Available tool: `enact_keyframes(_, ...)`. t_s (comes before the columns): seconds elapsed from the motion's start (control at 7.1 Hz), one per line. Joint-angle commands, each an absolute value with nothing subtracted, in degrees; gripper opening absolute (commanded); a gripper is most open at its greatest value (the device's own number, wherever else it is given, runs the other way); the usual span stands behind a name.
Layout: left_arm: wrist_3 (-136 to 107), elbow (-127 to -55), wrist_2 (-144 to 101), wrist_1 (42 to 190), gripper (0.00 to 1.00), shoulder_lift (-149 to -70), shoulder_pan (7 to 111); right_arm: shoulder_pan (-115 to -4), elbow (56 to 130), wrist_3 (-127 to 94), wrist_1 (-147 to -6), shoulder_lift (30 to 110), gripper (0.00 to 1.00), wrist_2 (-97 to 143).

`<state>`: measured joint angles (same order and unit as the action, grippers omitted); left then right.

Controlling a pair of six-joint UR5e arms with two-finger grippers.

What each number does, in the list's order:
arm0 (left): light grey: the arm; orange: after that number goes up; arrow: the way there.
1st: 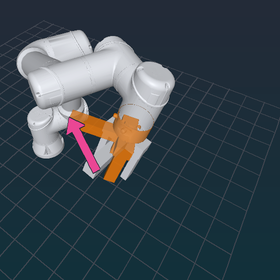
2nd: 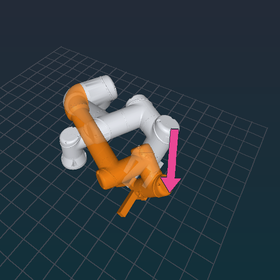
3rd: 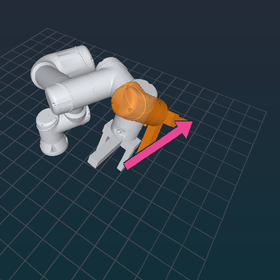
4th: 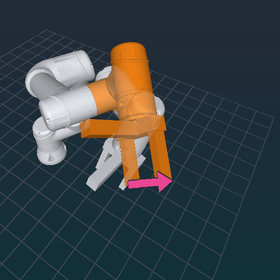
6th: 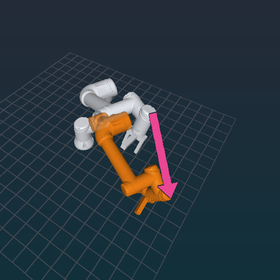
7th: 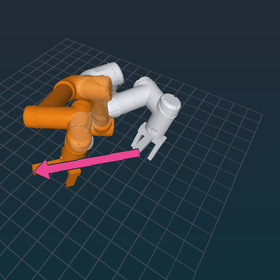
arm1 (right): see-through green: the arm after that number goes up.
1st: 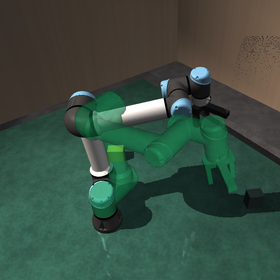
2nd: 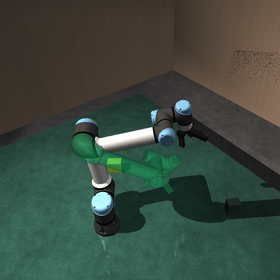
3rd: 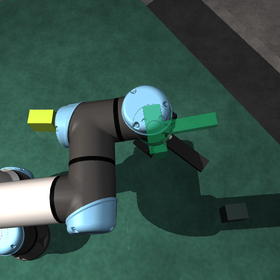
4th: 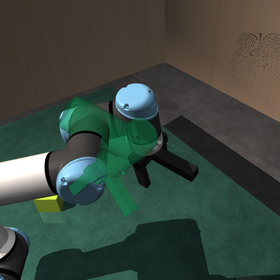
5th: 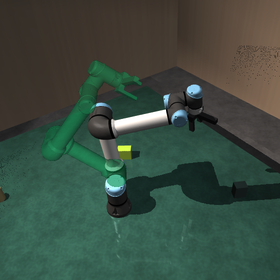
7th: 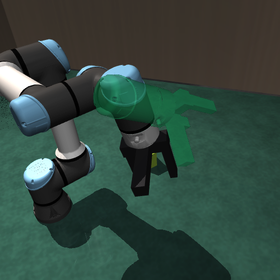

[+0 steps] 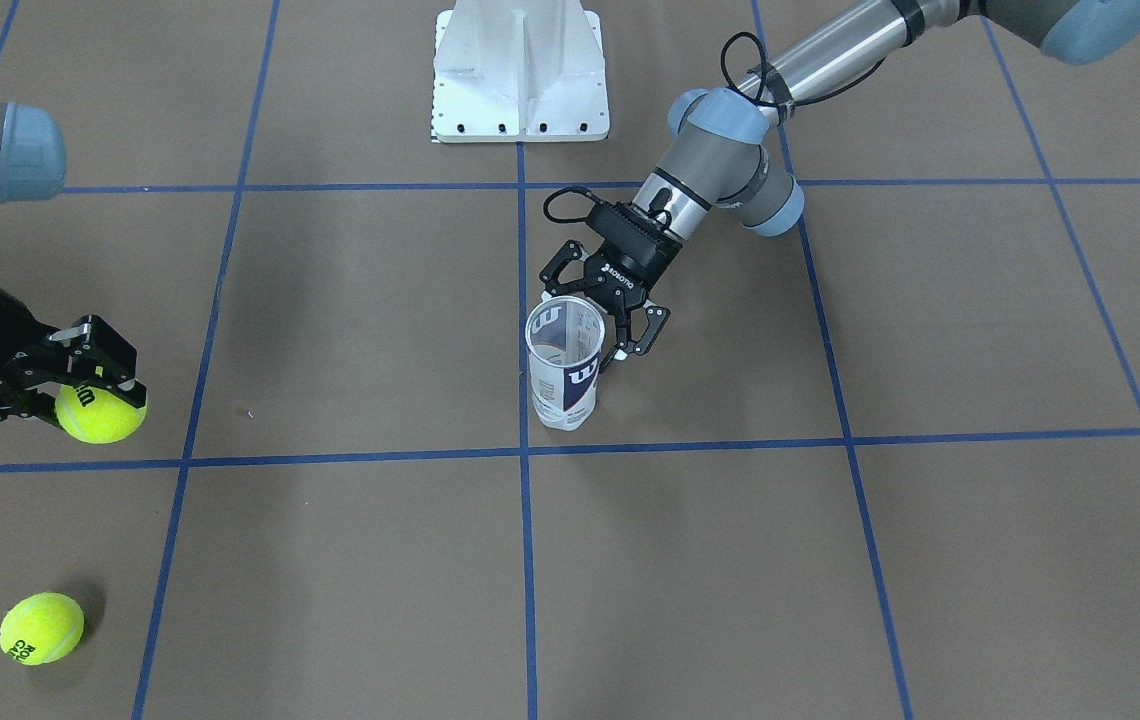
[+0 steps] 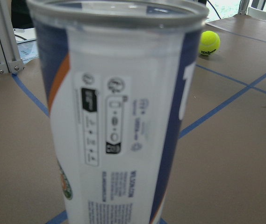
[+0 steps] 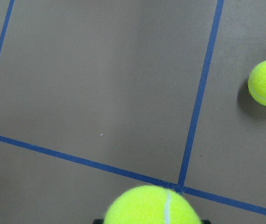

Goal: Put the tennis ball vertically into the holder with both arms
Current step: 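Hold the tube steady with the left gripper while the right gripper holds the ball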

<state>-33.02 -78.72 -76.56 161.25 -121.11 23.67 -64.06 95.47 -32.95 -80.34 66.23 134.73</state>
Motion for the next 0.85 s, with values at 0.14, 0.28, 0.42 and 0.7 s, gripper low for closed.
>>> enact_keyframes(0.14,-33.0,-78.7,-76.5,161.3,0.99,-120.8,23.9,-64.1,95.5,-33.0,-80.2,66.2,0.00,134.8)
enact_keyframes(0.28,-33.0,-78.7,-75.7,161.2,0.99,-120.8,23.9,-64.1,95.5,-33.0,-80.2,66.2,0.00,134.7)
enact_keyframes(0.42,-33.0,-78.7,-75.0,161.2,0.99,-120.9,23.8,-64.1,95.5,-33.0,-80.2,66.2,0.00,134.8)
enact_keyframes(0.7,-33.0,-78.4,-73.5,161.1,0.99,-121.2,23.9,-64.1,95.7,-33.0,-80.2,66.2,0.00,134.8)
